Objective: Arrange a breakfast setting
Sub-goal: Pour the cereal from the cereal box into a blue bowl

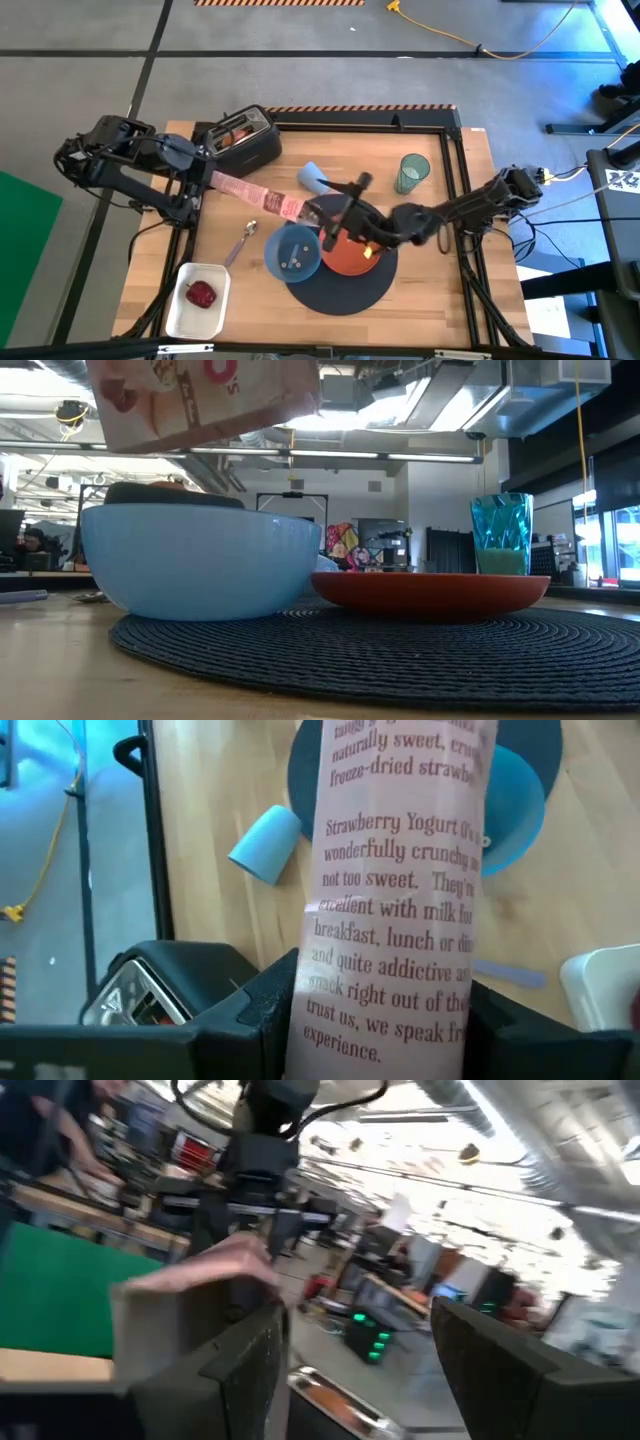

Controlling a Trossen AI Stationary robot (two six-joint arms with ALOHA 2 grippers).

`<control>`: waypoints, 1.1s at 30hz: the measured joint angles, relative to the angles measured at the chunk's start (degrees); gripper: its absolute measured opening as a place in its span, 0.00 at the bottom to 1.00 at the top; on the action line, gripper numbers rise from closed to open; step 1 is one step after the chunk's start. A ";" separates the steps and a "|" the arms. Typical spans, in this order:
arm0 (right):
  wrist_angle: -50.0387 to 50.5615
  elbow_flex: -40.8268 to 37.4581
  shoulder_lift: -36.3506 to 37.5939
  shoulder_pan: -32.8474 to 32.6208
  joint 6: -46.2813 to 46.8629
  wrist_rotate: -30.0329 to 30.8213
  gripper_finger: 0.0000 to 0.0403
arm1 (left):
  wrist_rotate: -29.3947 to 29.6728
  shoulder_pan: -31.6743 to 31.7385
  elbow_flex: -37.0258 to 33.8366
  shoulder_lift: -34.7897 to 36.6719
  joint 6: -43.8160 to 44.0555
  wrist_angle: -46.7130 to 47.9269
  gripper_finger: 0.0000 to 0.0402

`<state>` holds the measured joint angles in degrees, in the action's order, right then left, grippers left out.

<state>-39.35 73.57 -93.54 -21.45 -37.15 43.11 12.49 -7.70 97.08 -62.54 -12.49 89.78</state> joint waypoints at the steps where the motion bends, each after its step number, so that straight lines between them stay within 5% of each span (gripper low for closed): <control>1: 0.00 0.00 0.74 -0.88 -1.47 2.00 0.60 | 0.00 -0.14 0.00 0.00 -0.91 0.04 0.40; 13: 1.38 -0.36 6.39 -10.73 -6.64 30.93 0.59 | -0.40 -4.82 0.00 -1.15 -7.24 0.26 0.38; 25: 1.90 -5.20 6.27 -12.70 -2.14 39.97 0.59 | 0.87 -8.66 -9.43 -6.39 -9.43 0.13 0.36; 33: 1.81 -5.65 6.27 -12.66 -2.07 40.31 0.59 | 7.65 -13.72 -5.64 -11.44 -13.87 0.09 0.36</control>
<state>-37.54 67.92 -87.26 -34.11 -39.22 83.42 20.15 -21.42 91.43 -73.98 -26.35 89.87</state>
